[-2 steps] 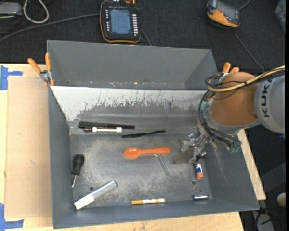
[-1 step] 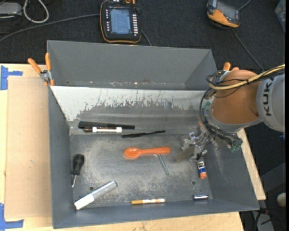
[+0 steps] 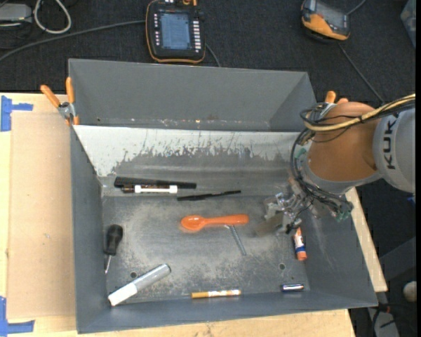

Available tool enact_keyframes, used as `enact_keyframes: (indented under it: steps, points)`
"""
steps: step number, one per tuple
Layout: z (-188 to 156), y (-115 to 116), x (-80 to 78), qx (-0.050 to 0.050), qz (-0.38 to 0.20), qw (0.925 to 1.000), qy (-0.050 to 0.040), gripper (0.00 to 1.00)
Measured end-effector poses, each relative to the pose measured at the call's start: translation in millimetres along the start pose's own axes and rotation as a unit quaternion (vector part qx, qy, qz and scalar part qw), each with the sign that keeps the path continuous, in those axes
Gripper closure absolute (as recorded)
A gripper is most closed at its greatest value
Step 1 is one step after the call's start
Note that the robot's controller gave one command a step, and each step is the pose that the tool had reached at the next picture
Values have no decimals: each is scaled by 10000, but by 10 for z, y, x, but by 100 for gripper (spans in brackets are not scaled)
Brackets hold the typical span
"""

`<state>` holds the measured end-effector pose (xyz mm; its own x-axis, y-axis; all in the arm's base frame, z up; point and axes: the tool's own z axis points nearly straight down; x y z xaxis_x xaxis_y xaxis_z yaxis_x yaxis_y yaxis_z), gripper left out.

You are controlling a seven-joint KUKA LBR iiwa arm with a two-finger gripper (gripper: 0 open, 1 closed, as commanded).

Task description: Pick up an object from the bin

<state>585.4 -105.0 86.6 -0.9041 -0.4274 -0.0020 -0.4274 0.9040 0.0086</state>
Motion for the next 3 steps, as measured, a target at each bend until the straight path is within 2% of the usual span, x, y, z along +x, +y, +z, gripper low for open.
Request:
enact_keyframes:
  steps: [1,2,3]
  points:
    - [-357,19,5,-16,0,10000,16,100]
    - [-502,17,-8,-4,1,10000,-4,100]
    - [-683,40,9,-38,5,10000,36,100]
